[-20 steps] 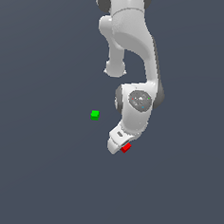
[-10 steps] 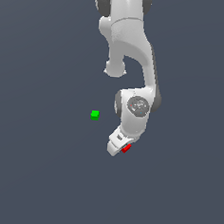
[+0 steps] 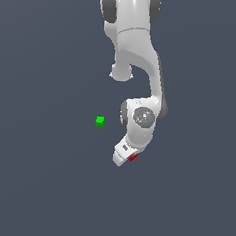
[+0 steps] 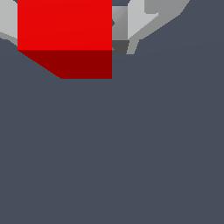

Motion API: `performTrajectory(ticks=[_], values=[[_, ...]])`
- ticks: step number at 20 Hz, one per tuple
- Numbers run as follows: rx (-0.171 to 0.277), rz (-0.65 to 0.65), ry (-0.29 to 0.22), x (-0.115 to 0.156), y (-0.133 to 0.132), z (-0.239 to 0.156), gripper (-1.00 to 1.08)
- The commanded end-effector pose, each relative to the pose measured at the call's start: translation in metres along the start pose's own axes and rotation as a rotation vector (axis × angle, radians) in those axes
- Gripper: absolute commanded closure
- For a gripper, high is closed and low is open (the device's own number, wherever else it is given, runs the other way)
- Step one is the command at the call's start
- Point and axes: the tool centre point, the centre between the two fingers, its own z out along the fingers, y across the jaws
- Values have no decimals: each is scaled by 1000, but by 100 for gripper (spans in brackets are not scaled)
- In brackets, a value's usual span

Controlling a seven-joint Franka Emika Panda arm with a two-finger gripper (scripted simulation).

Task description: Stack the red cube on top of the green cube.

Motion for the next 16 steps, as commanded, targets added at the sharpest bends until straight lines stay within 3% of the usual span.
performTrajectory(ticks=[1,16], values=[[-1,0,1,0,0,0,108],[0,0,1,-1,0,-15,108]])
